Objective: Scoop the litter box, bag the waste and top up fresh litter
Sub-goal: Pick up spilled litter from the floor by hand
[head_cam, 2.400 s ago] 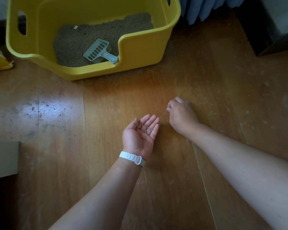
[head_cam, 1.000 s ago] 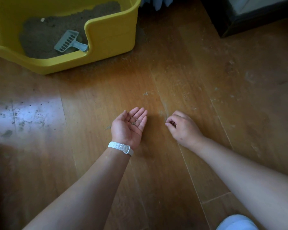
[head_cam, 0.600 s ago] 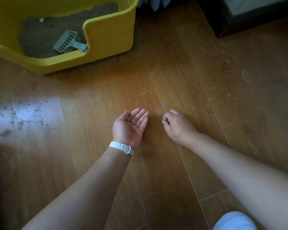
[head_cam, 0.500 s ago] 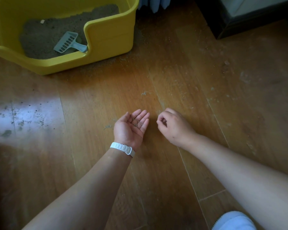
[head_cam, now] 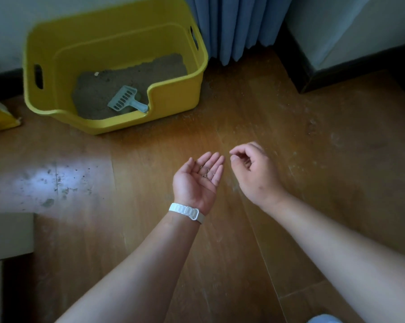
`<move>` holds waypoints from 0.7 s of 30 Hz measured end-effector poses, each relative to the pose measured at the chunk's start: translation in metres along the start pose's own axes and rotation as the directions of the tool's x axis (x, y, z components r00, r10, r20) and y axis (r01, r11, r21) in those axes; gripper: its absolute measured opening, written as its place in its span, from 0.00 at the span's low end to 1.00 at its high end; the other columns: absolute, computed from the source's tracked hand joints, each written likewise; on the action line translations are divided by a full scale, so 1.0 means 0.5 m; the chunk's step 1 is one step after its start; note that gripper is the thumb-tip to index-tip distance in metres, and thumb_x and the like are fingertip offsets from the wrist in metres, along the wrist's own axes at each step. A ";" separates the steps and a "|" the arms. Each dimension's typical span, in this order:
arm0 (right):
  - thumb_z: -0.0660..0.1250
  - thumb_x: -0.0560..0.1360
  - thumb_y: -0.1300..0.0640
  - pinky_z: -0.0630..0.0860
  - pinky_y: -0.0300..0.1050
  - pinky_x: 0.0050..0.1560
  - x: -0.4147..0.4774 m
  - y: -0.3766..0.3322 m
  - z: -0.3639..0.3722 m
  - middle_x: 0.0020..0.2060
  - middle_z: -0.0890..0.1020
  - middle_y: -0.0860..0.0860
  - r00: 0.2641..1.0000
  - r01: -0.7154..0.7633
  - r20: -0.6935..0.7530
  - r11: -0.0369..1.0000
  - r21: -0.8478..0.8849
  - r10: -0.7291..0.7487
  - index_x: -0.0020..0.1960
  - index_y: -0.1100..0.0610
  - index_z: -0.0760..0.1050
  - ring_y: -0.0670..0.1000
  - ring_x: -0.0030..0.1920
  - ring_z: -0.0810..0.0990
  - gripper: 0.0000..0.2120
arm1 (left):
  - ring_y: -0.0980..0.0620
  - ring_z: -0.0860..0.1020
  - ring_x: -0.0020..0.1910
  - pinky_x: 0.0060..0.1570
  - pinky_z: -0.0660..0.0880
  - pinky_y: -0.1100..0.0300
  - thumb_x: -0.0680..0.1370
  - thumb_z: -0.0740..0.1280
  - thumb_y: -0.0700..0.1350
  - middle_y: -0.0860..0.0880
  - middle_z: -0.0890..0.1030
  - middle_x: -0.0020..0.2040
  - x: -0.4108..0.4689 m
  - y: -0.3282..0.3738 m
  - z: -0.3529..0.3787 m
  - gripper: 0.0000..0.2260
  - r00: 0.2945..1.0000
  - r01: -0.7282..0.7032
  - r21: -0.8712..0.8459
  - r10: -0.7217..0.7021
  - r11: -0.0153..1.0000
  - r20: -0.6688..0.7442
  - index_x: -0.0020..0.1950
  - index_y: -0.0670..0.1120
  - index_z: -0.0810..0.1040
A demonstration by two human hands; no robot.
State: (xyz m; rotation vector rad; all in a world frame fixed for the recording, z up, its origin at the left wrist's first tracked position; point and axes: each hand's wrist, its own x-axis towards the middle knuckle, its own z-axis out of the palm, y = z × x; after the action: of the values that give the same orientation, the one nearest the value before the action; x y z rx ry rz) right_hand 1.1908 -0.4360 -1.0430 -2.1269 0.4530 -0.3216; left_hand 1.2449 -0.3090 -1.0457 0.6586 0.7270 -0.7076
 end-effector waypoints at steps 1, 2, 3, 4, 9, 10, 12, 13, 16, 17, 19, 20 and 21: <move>0.65 0.77 0.61 0.71 0.31 0.44 0.013 -0.013 -0.013 0.44 0.79 0.48 0.997 -0.067 -0.020 0.997 0.042 0.068 0.49 0.56 0.79 0.44 0.42 0.77 0.05 | 0.41 0.84 0.50 0.58 0.77 0.52 0.83 0.54 0.47 0.36 0.83 0.53 -0.012 0.007 0.018 0.18 1.000 -0.008 0.001 0.008 1.000 0.006 0.55 0.36 0.78; 0.64 0.78 0.61 0.72 0.32 0.45 0.024 -0.028 -0.026 0.44 0.80 0.48 0.987 -0.153 -0.023 0.983 0.104 0.156 0.50 0.56 0.79 0.41 0.43 0.78 0.05 | 0.41 0.84 0.51 0.60 0.76 0.51 0.83 0.54 0.47 0.36 0.83 0.53 -0.026 0.014 0.038 0.19 1.000 -0.014 -0.002 0.014 1.000 0.018 0.55 0.35 0.78; 0.63 0.79 0.59 0.73 0.33 0.47 0.033 -0.045 -0.038 0.44 0.81 0.47 0.969 -0.240 -0.010 0.952 0.188 0.246 0.51 0.55 0.79 0.40 0.44 0.78 0.06 | 0.40 0.84 0.52 0.60 0.76 0.51 0.84 0.54 0.48 0.36 0.83 0.53 -0.039 0.021 0.059 0.19 0.999 -0.022 -0.007 0.022 1.000 0.029 0.56 0.35 0.78; 0.61 0.80 0.58 0.75 0.35 0.51 0.042 -0.062 -0.048 0.45 0.82 0.46 0.947 -0.309 0.004 0.909 0.280 0.321 0.52 0.54 0.79 0.39 0.46 0.79 0.08 | 0.41 0.83 0.53 0.61 0.76 0.51 0.84 0.53 0.48 0.36 0.83 0.54 -0.051 0.029 0.080 0.20 0.999 -0.032 -0.011 0.032 0.999 0.036 0.57 0.35 0.78; 0.56 0.81 0.57 0.76 0.47 0.62 0.072 -0.164 -0.067 0.54 0.84 0.51 0.857 -0.407 0.070 0.585 0.701 0.511 0.53 0.53 0.80 0.47 0.57 0.81 0.14 | 0.41 0.83 0.55 0.59 0.77 0.52 0.84 0.52 0.51 0.36 0.83 0.56 -0.110 0.063 0.190 0.22 0.994 -0.066 -0.045 0.070 0.997 0.083 0.61 0.35 0.76; 0.57 0.81 0.56 0.75 0.46 0.61 0.081 -0.189 -0.073 0.55 0.84 0.52 0.846 -0.405 0.115 0.488 0.773 0.520 0.55 0.55 0.81 0.47 0.58 0.81 0.14 | 0.41 0.83 0.54 0.58 0.78 0.52 0.84 0.52 0.51 0.36 0.83 0.56 -0.122 0.068 0.214 0.22 0.993 -0.071 -0.058 0.076 0.996 0.091 0.61 0.35 0.76; 0.60 0.79 0.53 0.74 0.44 0.61 0.097 -0.236 -0.089 0.54 0.84 0.51 0.835 -0.393 0.192 0.316 0.864 0.515 0.57 0.57 0.81 0.46 0.58 0.82 0.14 | 0.41 0.83 0.53 0.56 0.79 0.52 0.84 0.52 0.51 0.36 0.83 0.54 -0.145 0.075 0.260 0.22 0.991 -0.077 -0.073 0.084 0.994 0.102 0.60 0.35 0.76; 0.61 0.79 0.52 0.75 0.43 0.61 0.104 -0.257 -0.100 0.53 0.85 0.50 0.829 -0.387 0.218 0.247 0.888 0.515 0.56 0.56 0.81 0.45 0.57 0.82 0.13 | 0.40 0.83 0.53 0.55 0.78 0.52 0.84 0.52 0.51 0.36 0.83 0.54 -0.154 0.076 0.280 0.23 0.990 -0.081 -0.081 0.090 0.993 0.108 0.60 0.34 0.76; 0.60 0.79 0.52 0.76 0.39 0.55 0.121 -0.306 -0.136 0.45 0.86 0.46 0.822 -0.344 0.217 0.154 0.926 0.527 0.52 0.54 0.81 0.42 0.51 0.83 0.12 | 0.40 0.84 0.51 0.54 0.78 0.52 0.84 0.53 0.52 0.35 0.83 0.53 -0.181 0.081 0.329 0.23 0.985 -0.102 -0.085 0.113 0.991 0.130 0.59 0.34 0.77; 0.60 0.79 0.52 0.76 0.39 0.56 0.125 -0.320 -0.148 0.44 0.86 0.46 0.817 -0.329 0.208 0.136 0.935 0.538 0.51 0.54 0.81 0.42 0.50 0.84 0.11 | 0.41 0.84 0.50 0.53 0.78 0.52 0.84 0.53 0.52 0.35 0.83 0.53 -0.191 0.082 0.344 0.23 0.984 -0.109 -0.084 0.120 0.990 0.135 0.59 0.34 0.77; 0.61 0.79 0.53 0.76 0.41 0.59 0.132 -0.349 -0.175 0.43 0.86 0.46 0.809 -0.306 0.209 0.090 0.948 0.549 0.51 0.54 0.81 0.43 0.51 0.83 0.11 | 0.41 0.85 0.48 0.52 0.80 0.53 0.84 0.53 0.51 0.36 0.84 0.52 -0.213 0.083 0.373 0.22 0.981 -0.119 -0.082 0.130 0.989 0.145 0.59 0.34 0.77; 0.60 0.79 0.54 0.75 0.41 0.60 0.134 -0.366 -0.191 0.42 0.86 0.46 0.806 -0.298 0.210 0.072 0.952 0.554 0.50 0.55 0.81 0.44 0.51 0.83 0.11 | 0.42 0.85 0.47 0.51 0.80 0.53 0.84 0.53 0.51 0.36 0.84 0.51 -0.226 0.083 0.388 0.22 0.980 -0.120 -0.078 0.131 0.990 0.150 0.58 0.34 0.77; 0.60 0.79 0.54 0.76 0.42 0.59 0.135 -0.383 -0.208 0.42 0.86 0.46 0.803 -0.288 0.206 0.063 0.956 0.559 0.50 0.55 0.81 0.44 0.50 0.83 0.11 | 0.42 0.85 0.47 0.51 0.80 0.53 0.84 0.53 0.51 0.36 0.84 0.51 -0.243 0.084 0.403 0.22 0.980 -0.120 -0.074 0.130 0.990 0.153 0.58 0.34 0.77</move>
State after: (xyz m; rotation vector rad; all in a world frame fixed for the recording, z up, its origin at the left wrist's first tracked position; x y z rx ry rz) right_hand 1.2488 -0.4424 -0.8227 -0.5670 0.7402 -0.3509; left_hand 1.2822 -0.3919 -0.8249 0.5771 0.5559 -0.6104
